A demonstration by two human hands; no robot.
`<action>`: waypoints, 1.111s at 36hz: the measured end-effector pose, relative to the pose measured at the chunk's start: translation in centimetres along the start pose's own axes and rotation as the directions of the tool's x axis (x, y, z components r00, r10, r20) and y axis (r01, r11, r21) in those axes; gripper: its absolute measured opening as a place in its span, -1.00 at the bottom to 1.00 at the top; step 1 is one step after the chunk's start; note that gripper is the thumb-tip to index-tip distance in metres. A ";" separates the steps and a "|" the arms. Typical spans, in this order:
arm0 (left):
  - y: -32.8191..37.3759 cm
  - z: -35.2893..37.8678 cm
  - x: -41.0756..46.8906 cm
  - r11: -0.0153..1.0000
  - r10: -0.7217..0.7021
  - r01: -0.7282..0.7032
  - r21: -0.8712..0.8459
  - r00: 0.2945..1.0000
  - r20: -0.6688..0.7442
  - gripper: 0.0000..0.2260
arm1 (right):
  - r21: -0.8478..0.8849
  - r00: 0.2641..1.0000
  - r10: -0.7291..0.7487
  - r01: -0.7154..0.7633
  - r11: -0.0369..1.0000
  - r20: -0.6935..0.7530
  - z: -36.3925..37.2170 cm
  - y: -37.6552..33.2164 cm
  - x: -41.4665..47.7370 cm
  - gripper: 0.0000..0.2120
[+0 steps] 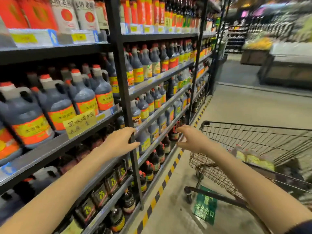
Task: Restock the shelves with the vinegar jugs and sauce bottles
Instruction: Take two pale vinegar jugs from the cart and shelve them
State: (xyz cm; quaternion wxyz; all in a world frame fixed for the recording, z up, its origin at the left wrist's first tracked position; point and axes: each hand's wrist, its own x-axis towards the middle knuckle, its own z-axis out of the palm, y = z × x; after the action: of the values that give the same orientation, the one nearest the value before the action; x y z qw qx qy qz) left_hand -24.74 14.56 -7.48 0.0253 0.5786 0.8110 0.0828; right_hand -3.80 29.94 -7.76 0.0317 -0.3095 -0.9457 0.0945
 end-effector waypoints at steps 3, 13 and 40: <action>1.9 0.5 4.7 0.997 0.078 -0.078 0.001 0.995 0.056 -0.48 | -0.007 0.995 0.095 -0.095 0.995 -0.024 -0.7 3.3 0.4 -0.46; 8.0 2.4 19.0 0.927 0.359 -0.373 0.031 0.910 0.209 -0.42 | 0.038 0.890 0.443 -0.441 0.896 -0.110 -2.2 12.3 1.1 -0.42; 29.8 14.2 33.6 0.682 0.699 -0.731 -0.043 0.632 0.335 -0.43 | 0.175 0.579 0.808 -0.789 0.589 -0.108 -0.6 30.7 -7.4 -0.45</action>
State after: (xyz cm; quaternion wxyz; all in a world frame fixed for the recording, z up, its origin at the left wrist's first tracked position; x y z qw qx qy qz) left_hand -5.99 57.20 -14.72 0.0951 0.8580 0.5024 -0.0496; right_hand 20.06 49.95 -13.25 0.0856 -0.7070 -0.6914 0.1216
